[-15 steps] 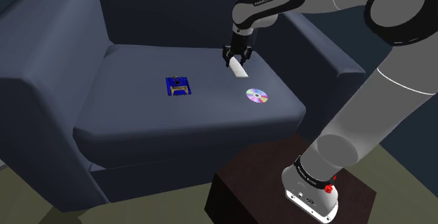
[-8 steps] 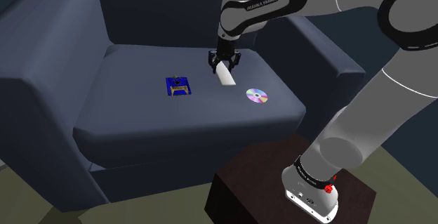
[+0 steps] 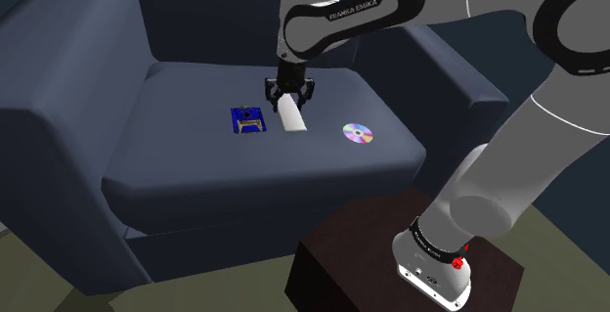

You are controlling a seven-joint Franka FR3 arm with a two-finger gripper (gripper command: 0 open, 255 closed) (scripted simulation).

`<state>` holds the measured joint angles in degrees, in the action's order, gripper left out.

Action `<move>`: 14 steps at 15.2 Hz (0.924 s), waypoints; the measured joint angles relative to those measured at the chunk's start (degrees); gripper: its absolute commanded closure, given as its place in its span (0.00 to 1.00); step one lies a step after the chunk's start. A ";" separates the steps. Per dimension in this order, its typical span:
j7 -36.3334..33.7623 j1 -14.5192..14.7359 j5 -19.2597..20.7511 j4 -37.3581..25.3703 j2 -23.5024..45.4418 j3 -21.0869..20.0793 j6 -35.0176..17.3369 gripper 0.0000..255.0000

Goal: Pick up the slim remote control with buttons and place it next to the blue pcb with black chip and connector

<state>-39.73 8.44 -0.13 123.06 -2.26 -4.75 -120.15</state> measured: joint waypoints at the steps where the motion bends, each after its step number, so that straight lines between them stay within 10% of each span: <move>1: -1.31 0.62 -0.02 -0.29 0.23 -0.68 0.05 1.00; 14: -19.34 9.61 2.02 -11.91 9.91 -8.85 2.22 1.00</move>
<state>-59.07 18.06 1.89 111.14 7.65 -13.60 -117.93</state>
